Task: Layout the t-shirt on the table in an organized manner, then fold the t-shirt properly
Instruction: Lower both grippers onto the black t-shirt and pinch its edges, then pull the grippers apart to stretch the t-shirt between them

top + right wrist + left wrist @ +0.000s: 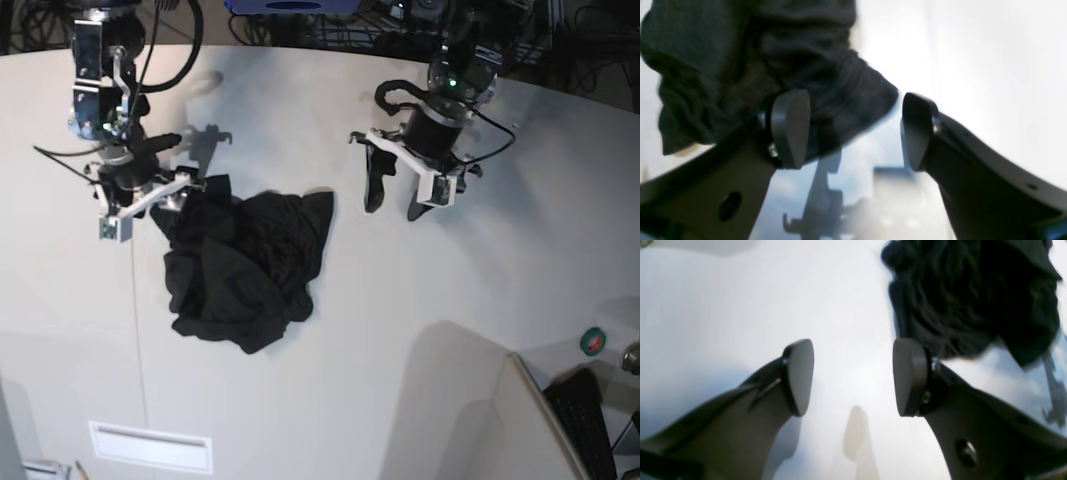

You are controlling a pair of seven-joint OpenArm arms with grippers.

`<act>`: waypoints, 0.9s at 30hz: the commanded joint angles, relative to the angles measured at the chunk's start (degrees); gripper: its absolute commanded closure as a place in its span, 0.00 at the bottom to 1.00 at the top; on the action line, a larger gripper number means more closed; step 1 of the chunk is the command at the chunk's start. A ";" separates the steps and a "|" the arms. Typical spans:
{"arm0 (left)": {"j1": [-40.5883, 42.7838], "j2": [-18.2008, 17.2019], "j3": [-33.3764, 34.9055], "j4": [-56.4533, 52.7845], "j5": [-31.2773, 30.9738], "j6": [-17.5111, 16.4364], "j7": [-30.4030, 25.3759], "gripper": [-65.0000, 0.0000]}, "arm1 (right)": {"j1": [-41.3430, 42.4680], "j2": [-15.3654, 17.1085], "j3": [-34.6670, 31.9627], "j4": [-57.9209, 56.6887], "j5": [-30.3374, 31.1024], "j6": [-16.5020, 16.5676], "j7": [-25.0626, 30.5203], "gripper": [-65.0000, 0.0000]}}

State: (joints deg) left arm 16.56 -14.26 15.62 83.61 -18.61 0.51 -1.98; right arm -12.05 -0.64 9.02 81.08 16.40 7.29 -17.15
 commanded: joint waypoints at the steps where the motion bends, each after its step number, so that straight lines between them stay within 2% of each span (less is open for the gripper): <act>1: -1.22 0.59 0.08 -0.32 -0.16 -0.21 -1.14 0.45 | 1.46 0.42 0.17 -0.68 0.08 -0.04 1.28 0.36; 4: -4.91 3.23 1.13 -4.45 -0.16 -0.21 -1.14 0.45 | 4.63 0.42 1.14 -5.61 -0.01 -0.04 1.37 0.36; 8: -10.27 3.93 7.46 -9.99 -0.16 -0.21 -1.14 0.45 | 7.00 0.51 4.30 -9.47 -0.18 -0.04 1.37 0.36; 11: -13.70 4.55 12.03 -14.30 -0.16 -0.21 -1.14 0.45 | 7.70 2.36 4.13 -12.20 -0.10 0.05 1.28 0.37; 13: -14.75 5.78 13.17 -16.58 -0.16 -0.21 -1.14 0.49 | 7.61 2.45 4.13 -12.99 -0.10 0.23 1.28 0.39; 15: -15.11 6.22 13.17 -18.78 -0.16 -0.21 -1.14 0.65 | 7.17 2.45 4.13 -13.08 -0.10 0.32 1.28 0.51; 17: -15.63 6.22 13.17 -20.80 -0.16 -0.21 -1.14 0.88 | 6.21 2.71 4.13 -12.90 -0.10 0.40 1.45 0.75; 18: -15.72 6.13 13.09 -21.86 -0.16 -0.21 -1.14 1.00 | 5.94 2.71 4.21 -12.46 -0.10 0.40 1.54 0.91; 19: -16.07 6.04 13.09 -22.65 -0.16 -0.21 -1.14 1.00 | 5.68 2.80 4.65 -11.58 -0.01 0.40 1.54 1.00; 21: -16.69 5.43 13.09 -23.44 -0.16 -0.21 -1.14 1.00 | 4.45 2.80 4.65 -9.30 -0.01 0.40 1.54 1.00; 23: -16.34 3.23 11.94 -23.00 -0.16 -0.21 -1.14 1.00 | 3.22 2.80 4.65 -5.43 -0.10 0.40 1.37 1.00; 27: -13.00 0.15 3.68 -19.04 -0.16 -0.21 -1.05 1.00 | 0.23 2.89 4.65 3.80 -0.27 0.40 1.28 1.00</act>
State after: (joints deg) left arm 3.90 -13.74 19.53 63.66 -18.59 -0.12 -2.04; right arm -12.51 1.85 13.50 83.66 15.46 7.09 -17.63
